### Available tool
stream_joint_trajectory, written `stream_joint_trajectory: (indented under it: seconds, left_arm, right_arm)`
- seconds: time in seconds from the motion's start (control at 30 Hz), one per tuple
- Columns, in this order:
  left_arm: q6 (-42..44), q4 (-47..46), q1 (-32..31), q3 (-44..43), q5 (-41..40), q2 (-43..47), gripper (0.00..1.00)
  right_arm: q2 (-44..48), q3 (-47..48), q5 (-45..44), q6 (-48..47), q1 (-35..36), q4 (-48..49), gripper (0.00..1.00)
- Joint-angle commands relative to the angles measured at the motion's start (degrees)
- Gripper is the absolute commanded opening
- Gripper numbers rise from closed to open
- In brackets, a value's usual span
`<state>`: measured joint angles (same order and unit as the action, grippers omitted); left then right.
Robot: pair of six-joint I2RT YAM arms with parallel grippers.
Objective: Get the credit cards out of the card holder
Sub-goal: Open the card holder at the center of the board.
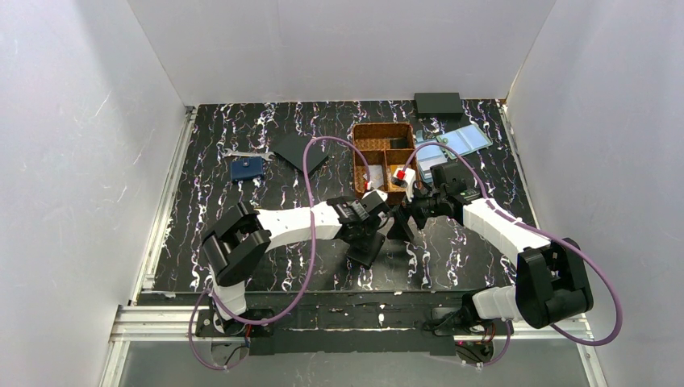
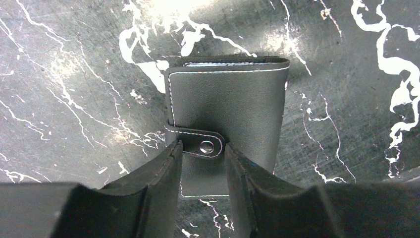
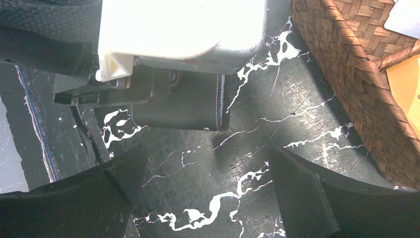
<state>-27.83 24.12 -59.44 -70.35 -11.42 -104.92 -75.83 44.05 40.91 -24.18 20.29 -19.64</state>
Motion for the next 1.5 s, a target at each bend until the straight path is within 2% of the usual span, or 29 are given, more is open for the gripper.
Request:
stream_joint_trajectory:
  seconds: [0.0, 0.17, 0.4, 0.53, 0.7, 0.73, 0.8, 0.93, 1.07, 1.23, 1.47]
  left_arm:
    - [0.7, 1.7, -0.2, 0.6, -3.6, -1.8, 0.32]
    - [1.4, 0.5, -0.1, 1.5, -4.9, -2.3, 0.25]
    - [0.8, -2.7, -0.1, 5.1, -3.0, 1.4, 0.00]
    - [-2.2, -7.0, 1.3, 10.1, 0.9, 7.5, 0.00]
    - [-9.9, -20.9, 6.0, 21.8, 15.0, 19.7, 0.00]
    - [-13.7, -27.1, 7.9, 26.1, 19.5, 23.4, 0.00]
    - [-17.8, -31.2, 9.3, 29.8, 22.8, 27.6, 0.00]
    - [-24.6, -40.5, 9.5, 34.3, 25.6, 31.4, 0.00]
    - [-26.9, -43.7, 9.5, 35.0, 26.3, 32.2, 0.00]
    - [-28.1, -46.5, 9.5, 33.9, 27.4, 31.1, 0.00]
    - [-27.9, -47.6, 9.6, 32.4, 28.1, 28.4, 0.00]
  right_arm:
    - [1.1, 1.4, 1.4, 0.0, -0.2, -0.5, 1.00]
    - [1.1, 1.4, 1.6, -0.1, -0.2, -0.6, 1.00]
    - [1.0, 1.4, 2.5, -0.4, -0.2, -1.0, 1.00]
    - [1.0, 1.4, 3.7, -1.3, -0.2, -1.7, 1.00]
    - [2.4, 0.6, 8.7, -5.6, 0.1, -3.9, 1.00]
    - [3.5, 0.2, 10.5, -8.2, 0.9, -5.1, 1.00]
    - [5.8, -1.3, 10.5, -11.1, 3.9, -5.3, 1.00]
    - [4.6, -1.2, 6.4, -13.0, 9.2, -5.6, 1.00]
    - [4.3, -1.2, 6.6, -12.0, 10.5, -4.7, 1.00]
    - [3.2, -1.6, 6.4, -4.7, 10.6, 0.0, 1.00]
    - [-1.5, -0.6, -1.2, 1.4, 10.5, 2.8, 1.00]
